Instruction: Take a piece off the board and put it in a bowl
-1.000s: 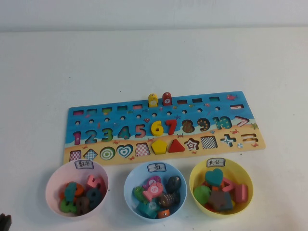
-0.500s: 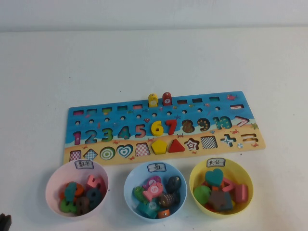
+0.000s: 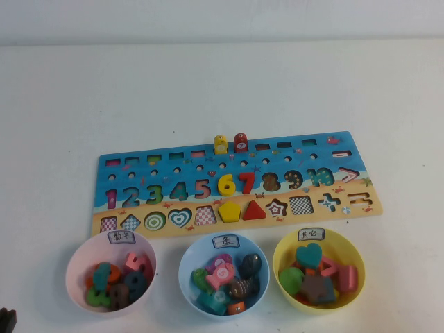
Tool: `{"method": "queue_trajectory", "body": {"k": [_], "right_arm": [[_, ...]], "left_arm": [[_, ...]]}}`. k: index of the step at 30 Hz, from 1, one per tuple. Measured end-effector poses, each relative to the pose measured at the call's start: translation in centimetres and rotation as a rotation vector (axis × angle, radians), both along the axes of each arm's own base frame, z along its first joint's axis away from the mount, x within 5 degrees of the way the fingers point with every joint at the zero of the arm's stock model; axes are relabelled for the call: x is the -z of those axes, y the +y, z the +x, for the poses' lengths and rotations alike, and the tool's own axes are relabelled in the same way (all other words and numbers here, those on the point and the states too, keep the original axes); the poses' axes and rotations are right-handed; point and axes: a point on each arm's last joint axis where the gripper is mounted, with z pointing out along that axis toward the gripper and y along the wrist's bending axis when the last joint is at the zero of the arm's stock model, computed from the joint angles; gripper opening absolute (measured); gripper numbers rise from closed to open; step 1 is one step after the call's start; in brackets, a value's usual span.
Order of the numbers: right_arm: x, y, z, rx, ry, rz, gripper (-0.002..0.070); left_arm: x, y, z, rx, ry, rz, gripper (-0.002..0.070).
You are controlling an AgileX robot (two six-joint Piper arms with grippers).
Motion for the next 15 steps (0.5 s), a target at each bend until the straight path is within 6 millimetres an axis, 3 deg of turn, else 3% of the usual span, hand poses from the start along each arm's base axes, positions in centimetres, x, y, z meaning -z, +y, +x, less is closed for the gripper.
{"method": "queue_trajectory", "body": {"k": [5, 8, 15], "right_arm": [[-2.6, 1.0, 1.5, -0.125, 0.206, -0.091, -0.0019], [-4.7, 1.4, 3.3, -0.193, 0.328, -0.204, -0.0019], [-9.2, 2.3, 10.7, -0.366, 0.535, -0.384, -0.0019]], "left_arm": [[0.0, 0.0, 0.0, 0.000, 0.000, 0.000, -0.0004], [0.0, 0.0, 0.0, 0.000, 0.000, 0.000, -0.0004], [0.0, 0.0, 0.0, 0.000, 0.000, 0.000, -0.0004]]}}
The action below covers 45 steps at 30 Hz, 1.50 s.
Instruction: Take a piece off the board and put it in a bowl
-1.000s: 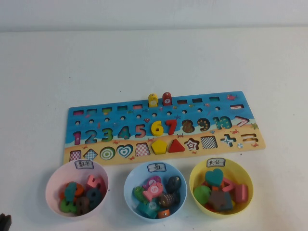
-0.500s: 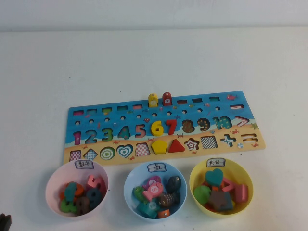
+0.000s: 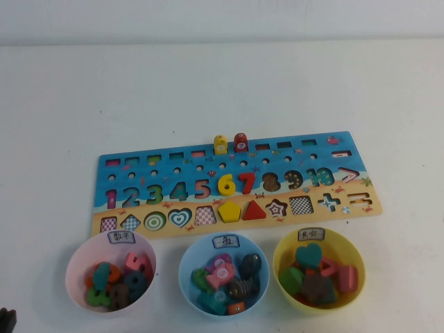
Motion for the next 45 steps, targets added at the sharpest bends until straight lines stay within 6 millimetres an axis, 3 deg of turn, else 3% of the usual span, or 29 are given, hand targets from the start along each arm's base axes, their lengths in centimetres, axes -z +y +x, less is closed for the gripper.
{"method": "queue_trajectory", "body": {"k": [3, 7, 15, 18, 21, 25, 28, 37, 45], "right_arm": [[-0.8, 0.7, 3.8, -0.061, 0.067, -0.037, -0.0019], [-0.8, 3.5, 8.3, -0.177, 0.116, -0.108, -0.0019], [0.3, 12.9, 15.6, -0.401, 0.176, -0.198, -0.0014], [1.1, 15.4, 17.6, -0.439, 0.190, -0.214, 0.0023], [2.2, 17.2, 19.5, -0.442, 0.197, -0.214, 0.0116], [3.1, 18.3, 21.8, -0.392, 0.185, -0.216, 0.0265], [3.7, 18.9, 23.4, -0.354, 0.157, -0.209, 0.0328], [6.2, 20.7, 27.0, -0.330, 0.111, -0.201, 0.0354], [7.5, 22.0, 28.8, -0.333, 0.072, -0.216, 0.0354]], "left_arm": [[0.0, 0.0, 0.0, 0.000, 0.000, 0.000, -0.0004], [0.0, 0.0, 0.0, 0.000, 0.000, 0.000, -0.0004], [0.0, 0.0, 0.0, 0.000, 0.000, 0.000, -0.0004], [0.0, 0.0, 0.0, 0.000, 0.000, 0.000, -0.0004], [0.0, 0.0, 0.0, 0.000, 0.000, 0.000, -0.0004], [0.0, 0.0, 0.0, 0.000, 0.000, 0.000, -0.0004], [0.0, 0.0, 0.0, 0.000, 0.000, 0.000, -0.0004], [0.0, 0.0, 0.0, 0.000, 0.000, 0.000, -0.0004], [0.0, 0.0, 0.0, 0.000, 0.000, 0.000, -0.0004]]}}
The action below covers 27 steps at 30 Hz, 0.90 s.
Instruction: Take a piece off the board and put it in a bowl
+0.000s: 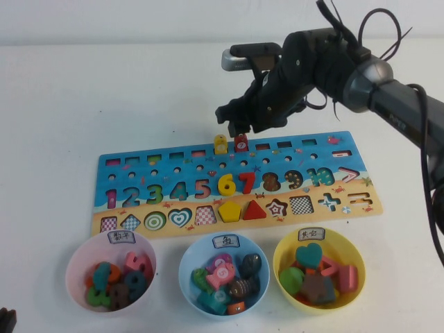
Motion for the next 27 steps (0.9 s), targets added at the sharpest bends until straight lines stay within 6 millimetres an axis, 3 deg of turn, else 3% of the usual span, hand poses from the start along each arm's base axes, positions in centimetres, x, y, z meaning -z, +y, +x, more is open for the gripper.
{"method": "queue_trajectory", "body": {"k": [27], "right_arm": [[2.5, 0.6, 1.0, -0.018, -0.034, -0.044, 0.0354]], "left_arm": [[0.0, 0.0, 0.0, 0.000, 0.000, 0.000, -0.0004]]}}
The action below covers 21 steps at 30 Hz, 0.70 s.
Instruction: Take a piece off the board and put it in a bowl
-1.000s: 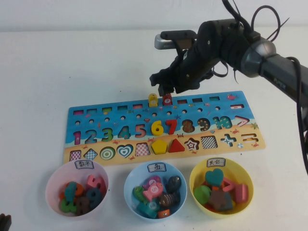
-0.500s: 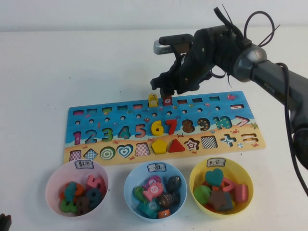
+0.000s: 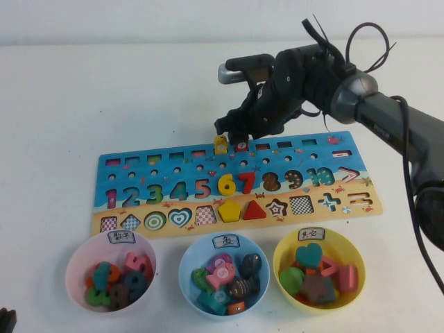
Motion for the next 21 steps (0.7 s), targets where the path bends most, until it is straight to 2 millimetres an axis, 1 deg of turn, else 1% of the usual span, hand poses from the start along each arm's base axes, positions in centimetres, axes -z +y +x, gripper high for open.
{"method": "queue_trajectory", "body": {"k": [4, 12, 18, 21], "right_arm": [[0.69, 0.04, 0.08, -0.004, 0.010, -0.008, 0.0354], [0.65, 0.13, 0.12, -0.007, -0.001, -0.006, 0.0351], [0.65, 0.14, 0.13, -0.007, -0.003, -0.005, 0.0294], [0.66, 0.13, 0.12, -0.007, -0.001, -0.006, 0.0283]], "left_arm": [[0.00, 0.00, 0.00, 0.000, 0.000, 0.000, -0.0005], [0.00, 0.00, 0.00, 0.000, 0.000, 0.000, -0.0005], [0.00, 0.00, 0.00, 0.000, 0.000, 0.000, -0.0005], [0.00, 0.00, 0.00, 0.000, 0.000, 0.000, -0.0005]]}}
